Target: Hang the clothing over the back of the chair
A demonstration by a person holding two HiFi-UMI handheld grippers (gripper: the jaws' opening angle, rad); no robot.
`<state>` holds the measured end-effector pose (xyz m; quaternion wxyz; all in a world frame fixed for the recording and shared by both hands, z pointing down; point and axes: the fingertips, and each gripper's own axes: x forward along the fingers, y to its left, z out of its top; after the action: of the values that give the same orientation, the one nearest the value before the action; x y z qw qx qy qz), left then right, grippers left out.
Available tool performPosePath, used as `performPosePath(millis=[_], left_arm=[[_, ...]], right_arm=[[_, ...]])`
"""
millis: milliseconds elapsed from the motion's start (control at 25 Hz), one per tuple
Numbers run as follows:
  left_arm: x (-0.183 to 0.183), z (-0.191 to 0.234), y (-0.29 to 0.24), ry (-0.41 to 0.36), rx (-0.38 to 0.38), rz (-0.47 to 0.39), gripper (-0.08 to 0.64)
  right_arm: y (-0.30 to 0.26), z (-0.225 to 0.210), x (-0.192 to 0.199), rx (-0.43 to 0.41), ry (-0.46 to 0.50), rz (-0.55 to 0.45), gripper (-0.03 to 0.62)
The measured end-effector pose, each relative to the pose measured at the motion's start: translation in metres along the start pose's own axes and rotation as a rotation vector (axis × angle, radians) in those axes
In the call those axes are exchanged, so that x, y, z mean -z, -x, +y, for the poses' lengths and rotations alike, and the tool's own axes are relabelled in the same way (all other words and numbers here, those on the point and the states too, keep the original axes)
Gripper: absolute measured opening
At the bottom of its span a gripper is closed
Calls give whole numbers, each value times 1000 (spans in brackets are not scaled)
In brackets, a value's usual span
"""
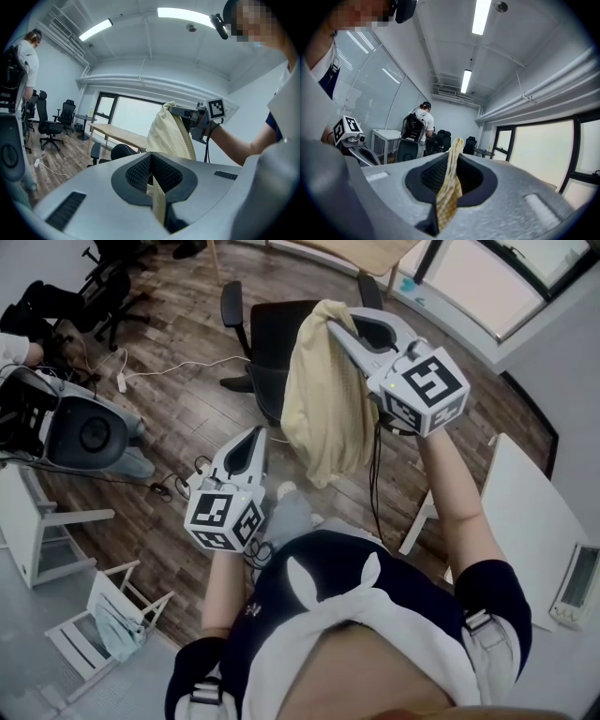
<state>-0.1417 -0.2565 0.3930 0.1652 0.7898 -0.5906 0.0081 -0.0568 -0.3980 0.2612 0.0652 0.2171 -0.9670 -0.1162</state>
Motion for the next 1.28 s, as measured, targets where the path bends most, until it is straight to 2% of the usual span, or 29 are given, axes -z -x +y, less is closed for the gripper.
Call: performPosePath(millis=[720,1280], left_arm=[[-15,14,-28,-9,70,30,6],[-29,26,-46,-8,99,19,6]], right_arm=[[-24,-25,28,53,1,97,38],[-43,-39,62,79,-14,202,40]])
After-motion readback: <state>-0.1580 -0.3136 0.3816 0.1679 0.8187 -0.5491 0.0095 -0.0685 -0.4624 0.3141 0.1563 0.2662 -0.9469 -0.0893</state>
